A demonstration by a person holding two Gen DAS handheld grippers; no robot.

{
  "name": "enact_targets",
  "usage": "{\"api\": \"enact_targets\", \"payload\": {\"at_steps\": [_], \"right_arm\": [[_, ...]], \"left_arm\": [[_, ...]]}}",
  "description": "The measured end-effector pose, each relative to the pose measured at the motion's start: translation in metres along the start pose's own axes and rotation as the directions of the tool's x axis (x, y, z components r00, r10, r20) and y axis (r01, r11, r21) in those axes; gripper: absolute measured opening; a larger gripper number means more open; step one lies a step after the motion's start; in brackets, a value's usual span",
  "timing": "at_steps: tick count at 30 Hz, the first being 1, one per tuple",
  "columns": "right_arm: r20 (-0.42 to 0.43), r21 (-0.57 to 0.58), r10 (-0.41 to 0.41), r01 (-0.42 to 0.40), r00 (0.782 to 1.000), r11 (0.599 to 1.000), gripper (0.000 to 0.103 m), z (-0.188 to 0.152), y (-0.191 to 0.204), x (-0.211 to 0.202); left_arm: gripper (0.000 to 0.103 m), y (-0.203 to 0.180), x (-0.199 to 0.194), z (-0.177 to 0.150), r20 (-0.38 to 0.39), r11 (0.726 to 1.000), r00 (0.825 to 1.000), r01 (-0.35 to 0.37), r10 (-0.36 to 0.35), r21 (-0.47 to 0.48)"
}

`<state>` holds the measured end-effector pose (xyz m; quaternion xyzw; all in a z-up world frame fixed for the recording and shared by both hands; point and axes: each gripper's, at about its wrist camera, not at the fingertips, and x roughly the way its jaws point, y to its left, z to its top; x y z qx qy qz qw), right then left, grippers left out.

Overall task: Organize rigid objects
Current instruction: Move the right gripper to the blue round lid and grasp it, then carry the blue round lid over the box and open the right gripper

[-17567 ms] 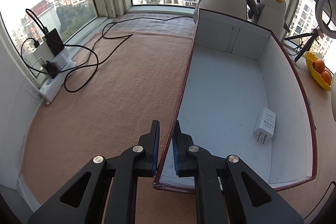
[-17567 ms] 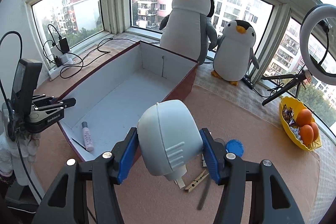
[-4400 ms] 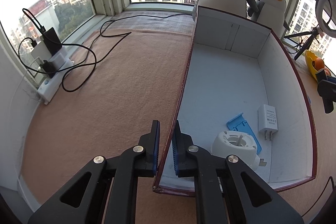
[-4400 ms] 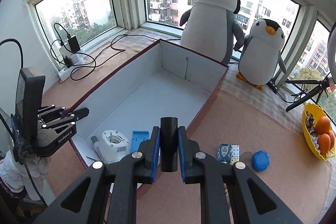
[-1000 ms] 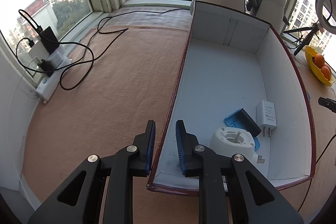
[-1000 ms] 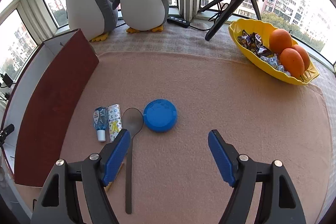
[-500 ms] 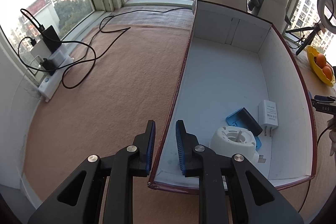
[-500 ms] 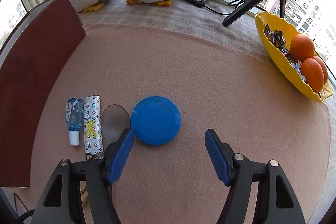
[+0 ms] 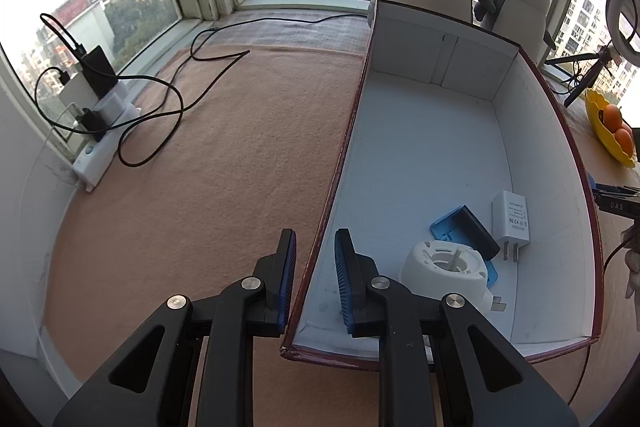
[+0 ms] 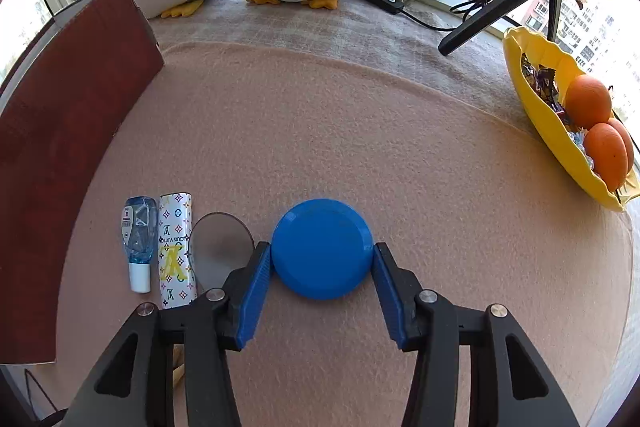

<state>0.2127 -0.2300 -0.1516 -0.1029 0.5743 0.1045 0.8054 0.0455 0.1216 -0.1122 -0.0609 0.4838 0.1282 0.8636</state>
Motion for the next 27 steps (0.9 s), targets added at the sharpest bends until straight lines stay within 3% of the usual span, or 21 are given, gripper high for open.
{"api": "enact_targets", "payload": {"at_steps": [12, 16, 27], "right_arm": [[0.103, 0.113, -0.016, 0.004, 0.995, 0.994, 0.046, -0.045, -0.006, -0.052], [0.168, 0.084, -0.019, 0.005, 0.986, 0.996, 0.046, -0.049, 0.01, -0.083], [0.288, -0.084, 0.094, -0.073, 0.953, 0.994, 0.046, -0.031, 0.085, -0.151]], "left_arm": [[0.018, 0.0, -0.002, 0.004, 0.024, 1.0, 1.0, 0.01, -0.01, -0.002], [0.018, -0.001, -0.002, 0.005, 0.029, 1.0, 0.999, 0.013, -0.013, 0.002], [0.016, 0.0, -0.001, 0.005, 0.037, 1.0, 0.999, 0.02, -0.021, 0.005]]}}
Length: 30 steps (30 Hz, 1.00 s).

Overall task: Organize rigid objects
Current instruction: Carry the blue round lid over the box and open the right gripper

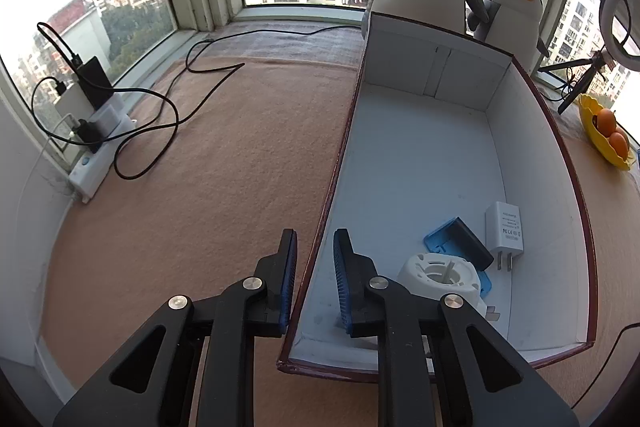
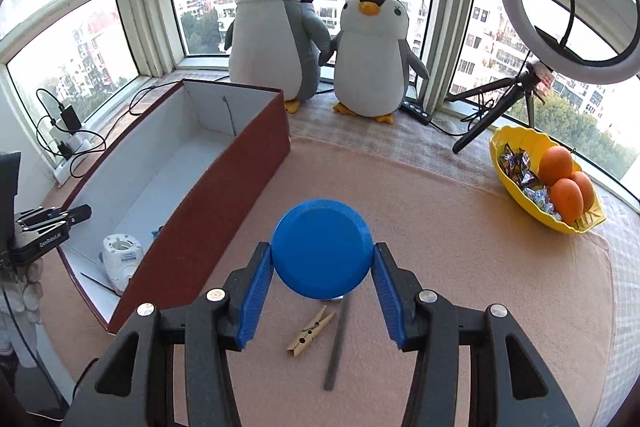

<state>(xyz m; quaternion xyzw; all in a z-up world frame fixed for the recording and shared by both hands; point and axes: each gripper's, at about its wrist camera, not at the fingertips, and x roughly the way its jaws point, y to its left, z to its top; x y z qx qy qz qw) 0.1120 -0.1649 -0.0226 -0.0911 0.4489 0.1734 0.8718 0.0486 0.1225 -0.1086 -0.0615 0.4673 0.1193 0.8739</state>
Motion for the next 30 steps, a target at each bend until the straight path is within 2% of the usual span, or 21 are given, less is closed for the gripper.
{"api": "enact_targets", "payload": {"at_steps": [7, 13, 30], "right_arm": [[0.026, -0.122, 0.073, -0.07, 0.997, 0.99, 0.046, 0.018, 0.058, -0.007], [0.016, -0.188, 0.113, -0.108, 0.993, 0.976, 0.046, 0.026, 0.096, -0.001], [-0.082, -0.241, 0.164, -0.18, 0.983, 0.954, 0.046, 0.035, 0.151, 0.045]], "left_arm": [[0.009, 0.003, 0.0, -0.001, 0.007, 1.0, 1.0, -0.004, 0.004, -0.008], [0.009, 0.004, -0.001, -0.001, 0.014, 1.0, 1.0, -0.003, 0.003, -0.012], [0.009, 0.003, -0.001, -0.001, 0.015, 1.0, 1.0, -0.004, 0.004, -0.011]]}}
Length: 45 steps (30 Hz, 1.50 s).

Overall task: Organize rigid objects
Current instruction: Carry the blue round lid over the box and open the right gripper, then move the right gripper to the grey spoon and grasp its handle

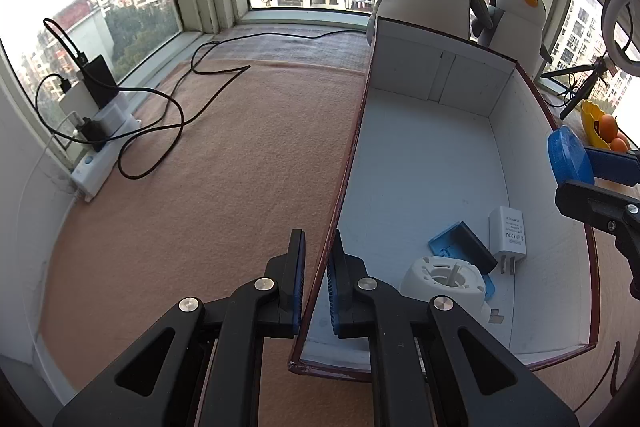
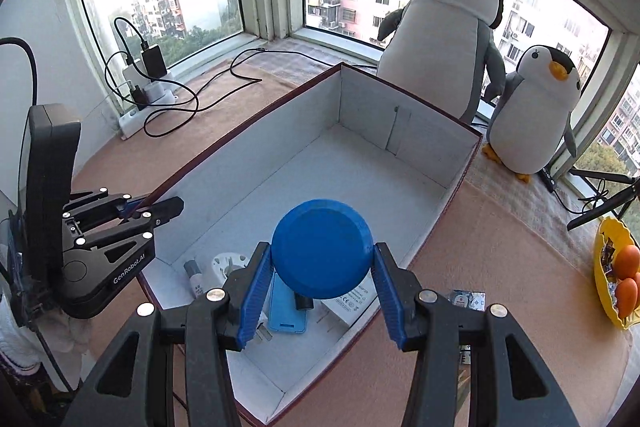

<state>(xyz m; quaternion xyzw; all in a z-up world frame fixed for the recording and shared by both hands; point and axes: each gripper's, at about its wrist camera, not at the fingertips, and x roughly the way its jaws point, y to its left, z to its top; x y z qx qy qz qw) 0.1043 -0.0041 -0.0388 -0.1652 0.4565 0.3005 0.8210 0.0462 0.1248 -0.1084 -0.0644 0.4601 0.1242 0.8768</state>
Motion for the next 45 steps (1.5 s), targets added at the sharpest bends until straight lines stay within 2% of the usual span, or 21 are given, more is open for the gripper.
{"api": "enact_targets", "payload": {"at_steps": [15, 18, 20, 23, 45], "right_arm": [[-0.018, -0.031, 0.014, -0.015, 1.0, 0.999, 0.046, 0.001, 0.011, 0.015], [-0.016, -0.039, 0.01, -0.01, 1.0, 0.999, 0.053, 0.0, 0.012, 0.015], [-0.009, -0.04, 0.012, -0.012, 1.0, 0.999, 0.064, 0.0, 0.012, 0.014], [0.002, -0.046, 0.005, -0.005, 1.0, 0.999, 0.067, 0.0, 0.013, 0.011], [0.038, -0.011, 0.012, -0.011, 0.999, 1.0, 0.069, -0.004, 0.0, -0.005]], "left_arm": [[0.009, 0.001, 0.0, 0.0, -0.001, 1.0, 1.0, 0.0, 0.0, 0.002], [0.009, 0.001, 0.0, 0.0, 0.0, 1.0, 1.0, 0.0, 0.0, 0.001], [0.009, 0.001, 0.0, 0.0, 0.0, 1.0, 1.0, 0.0, 0.0, 0.002], [0.009, 0.001, 0.0, 0.0, -0.001, 1.0, 1.0, -0.001, 0.001, 0.003], [0.009, 0.001, 0.001, -0.001, -0.002, 1.0, 1.0, -0.001, 0.001, 0.003]]}}
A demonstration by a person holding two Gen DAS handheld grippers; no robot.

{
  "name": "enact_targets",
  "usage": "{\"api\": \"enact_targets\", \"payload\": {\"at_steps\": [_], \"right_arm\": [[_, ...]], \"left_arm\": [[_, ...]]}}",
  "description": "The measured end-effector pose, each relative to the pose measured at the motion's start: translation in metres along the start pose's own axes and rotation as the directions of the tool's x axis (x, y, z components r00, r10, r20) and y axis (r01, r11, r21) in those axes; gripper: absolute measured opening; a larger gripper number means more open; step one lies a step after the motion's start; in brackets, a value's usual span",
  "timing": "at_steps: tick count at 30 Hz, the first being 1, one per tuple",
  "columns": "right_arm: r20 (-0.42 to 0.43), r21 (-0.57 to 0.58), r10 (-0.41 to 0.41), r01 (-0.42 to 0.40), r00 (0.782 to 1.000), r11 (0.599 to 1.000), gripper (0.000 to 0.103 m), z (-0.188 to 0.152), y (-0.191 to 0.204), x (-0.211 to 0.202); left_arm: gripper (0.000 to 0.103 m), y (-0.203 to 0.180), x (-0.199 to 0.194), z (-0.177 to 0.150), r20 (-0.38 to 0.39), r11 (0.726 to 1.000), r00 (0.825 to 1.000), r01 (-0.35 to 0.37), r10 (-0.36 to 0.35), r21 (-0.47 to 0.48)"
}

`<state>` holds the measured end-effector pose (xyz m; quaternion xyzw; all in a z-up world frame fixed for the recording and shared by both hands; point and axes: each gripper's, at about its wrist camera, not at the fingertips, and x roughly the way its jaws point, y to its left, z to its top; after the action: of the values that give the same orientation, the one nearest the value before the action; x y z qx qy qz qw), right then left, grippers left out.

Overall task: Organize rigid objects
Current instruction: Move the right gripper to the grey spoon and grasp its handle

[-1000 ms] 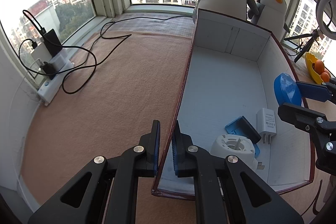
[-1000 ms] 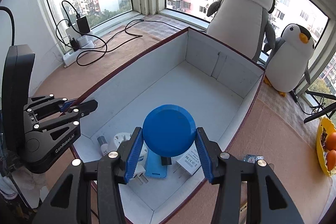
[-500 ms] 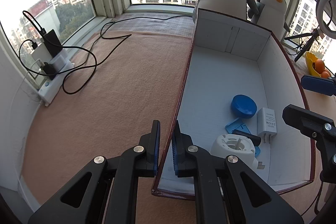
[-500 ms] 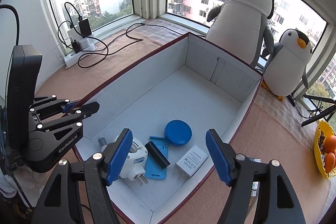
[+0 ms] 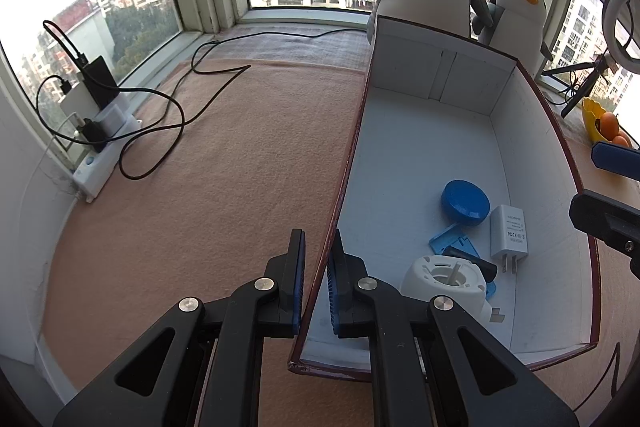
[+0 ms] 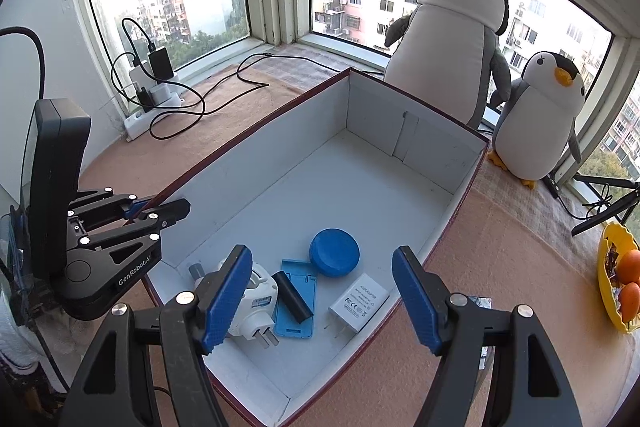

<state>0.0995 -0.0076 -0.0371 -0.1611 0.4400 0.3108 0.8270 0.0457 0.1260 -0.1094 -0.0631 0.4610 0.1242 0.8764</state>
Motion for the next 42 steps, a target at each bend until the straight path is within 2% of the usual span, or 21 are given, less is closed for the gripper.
{"api": "enact_targets", "payload": {"at_steps": [5, 10, 20, 23, 27, 31, 36, 42], "right_arm": [[0.022, 0.047, -0.002, 0.001, 1.0, 0.999, 0.069, -0.01, -0.02, -0.016], [0.025, 0.147, -0.029, 0.025, 0.999, 0.989, 0.069, -0.029, -0.062, -0.033], [-0.067, 0.332, -0.139, 0.154, 0.988, 0.931, 0.069, -0.081, -0.161, -0.039], [-0.099, 0.378, -0.127, 0.155, 0.987, 0.913, 0.069, -0.092, -0.18, -0.033], [-0.138, 0.394, -0.127, 0.172, 0.982, 0.903, 0.063, -0.102, -0.19, -0.022], [-0.193, 0.4, -0.107, 0.178, 0.975, 0.899, 0.051, -0.113, -0.193, -0.006], [-0.233, 0.398, -0.083, 0.173, 0.969, 0.901, 0.046, -0.122, -0.19, 0.009], [-0.282, 0.365, -0.083, 0.187, 0.956, 0.912, 0.036, -0.129, -0.182, 0.026]], "left_arm": [[0.009, 0.0, 0.0, 0.0, 0.0, 1.0, 1.0, 0.0, 0.0, 0.001], [0.009, 0.001, 0.001, 0.0, -0.003, 1.0, 1.0, -0.001, 0.001, 0.002], [0.009, 0.002, 0.001, 0.0, -0.007, 1.0, 1.0, 0.0, 0.0, 0.002], [0.009, 0.001, 0.001, 0.0, -0.008, 1.0, 1.0, 0.0, 0.0, 0.002], [0.009, 0.002, 0.001, 0.001, -0.015, 1.0, 1.0, 0.004, -0.004, 0.0], [0.009, 0.003, 0.002, 0.001, -0.022, 1.0, 1.0, 0.009, -0.01, -0.012], [0.009, 0.003, 0.002, 0.002, -0.029, 1.0, 1.0, 0.01, -0.01, -0.011], [0.011, 0.002, 0.003, 0.002, -0.031, 1.0, 0.999, 0.011, -0.011, -0.008]]}}
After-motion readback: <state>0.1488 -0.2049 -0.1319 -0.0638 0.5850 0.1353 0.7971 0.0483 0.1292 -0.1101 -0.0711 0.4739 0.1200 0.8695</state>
